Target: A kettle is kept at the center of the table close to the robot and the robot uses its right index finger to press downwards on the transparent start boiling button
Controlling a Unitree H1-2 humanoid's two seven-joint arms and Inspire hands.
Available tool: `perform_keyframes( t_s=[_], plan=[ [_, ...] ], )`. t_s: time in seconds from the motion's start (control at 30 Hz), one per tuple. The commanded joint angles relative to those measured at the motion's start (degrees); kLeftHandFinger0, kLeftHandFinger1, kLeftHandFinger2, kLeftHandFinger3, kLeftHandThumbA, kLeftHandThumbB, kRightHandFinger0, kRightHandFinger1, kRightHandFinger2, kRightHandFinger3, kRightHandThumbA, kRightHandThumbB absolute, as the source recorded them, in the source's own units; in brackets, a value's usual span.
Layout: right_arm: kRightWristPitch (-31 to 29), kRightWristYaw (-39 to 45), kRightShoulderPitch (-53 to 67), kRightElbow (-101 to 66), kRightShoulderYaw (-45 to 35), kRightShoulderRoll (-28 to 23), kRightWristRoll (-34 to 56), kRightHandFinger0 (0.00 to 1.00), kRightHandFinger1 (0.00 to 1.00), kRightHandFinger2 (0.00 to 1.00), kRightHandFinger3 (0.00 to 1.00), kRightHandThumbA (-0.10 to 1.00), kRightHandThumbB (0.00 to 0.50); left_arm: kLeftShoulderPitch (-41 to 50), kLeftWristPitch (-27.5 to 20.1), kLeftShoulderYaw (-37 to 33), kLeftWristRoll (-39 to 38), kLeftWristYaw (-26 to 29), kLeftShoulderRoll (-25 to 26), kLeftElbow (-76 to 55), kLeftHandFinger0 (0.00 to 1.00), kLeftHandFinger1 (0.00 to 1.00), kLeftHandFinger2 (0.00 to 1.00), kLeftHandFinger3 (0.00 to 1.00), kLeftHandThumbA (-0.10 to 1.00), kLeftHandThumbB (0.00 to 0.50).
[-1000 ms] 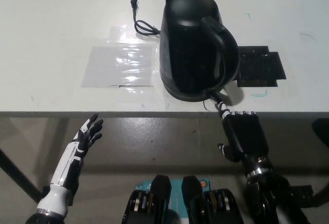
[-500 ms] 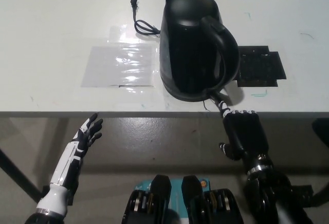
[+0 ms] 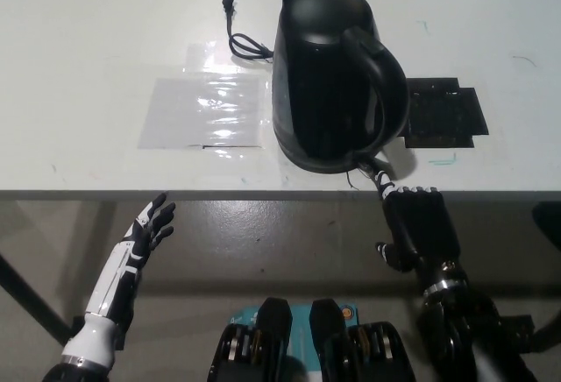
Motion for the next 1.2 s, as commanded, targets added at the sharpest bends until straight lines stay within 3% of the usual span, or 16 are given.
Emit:
perform_keyframes(
  t_s=[0.0, 0.2, 0.43, 0.67, 0.87, 0.97, 1.17],
  plan=[
    [0.4, -0.7, -2.7, 0.0, -0.2, 0.2, 1.5, 0.00, 0.00, 0.05, 1.00, 1.00, 0.263, -1.2, -1.2, 0.1, -0.2, -0.7, 1.2, -2.2, 1.00, 1.00, 1.00, 1.00, 1.00, 0.313],
    [0.8, 0.0, -3.3, 1.1, 0.4, 0.0, 1.5, 0.00, 0.00, 0.11, 1.00, 1.00, 0.262, -1.2, -1.0, 0.0, 0.0, -0.7, 1.1, -2.2, 1.00, 1.00, 1.00, 1.00, 1.00, 0.301],
    [0.7, -0.6, -4.3, 3.5, 0.6, 0.5, 2.1, 0.00, 0.00, 0.07, 1.00, 1.00, 0.259, -1.4, -1.0, 0.0, 0.0, -0.8, 1.2, -2.3, 1.00, 1.00, 1.00, 1.00, 1.00, 0.316],
    [0.9, -1.1, -5.2, 5.9, 1.1, 0.6, 2.5, 0.00, 0.00, 0.10, 1.00, 1.00, 0.256, -1.4, -0.7, 0.1, -0.2, -0.8, 1.3, -2.4, 1.00, 1.00, 1.00, 1.00, 1.00, 0.315],
    [0.9, -1.1, -5.7, 6.9, 1.2, 0.5, 3.1, 0.00, 0.00, 0.06, 1.00, 1.00, 0.254, -1.6, -0.8, -0.1, 0.1, -0.8, 1.3, -2.5, 1.00, 1.00, 1.00, 1.00, 1.00, 0.316],
    [1.4, -0.9, -5.8, 7.2, 1.5, 0.4, 3.0, 0.00, 0.00, 0.12, 1.00, 1.00, 0.256, -1.6, -0.8, 0.0, -0.2, -1.0, 1.4, -2.5, 1.00, 1.00, 1.00, 1.00, 1.00, 0.316],
    [1.1, -1.5, -4.9, 5.8, 1.8, 0.2, 3.4, 0.00, 0.00, 0.07, 1.00, 1.00, 0.267, -1.6, -0.2, 0.0, -0.3, -1.0, 1.4, -2.7, 1.00, 1.00, 1.00, 1.00, 1.00, 0.313]
  ],
)
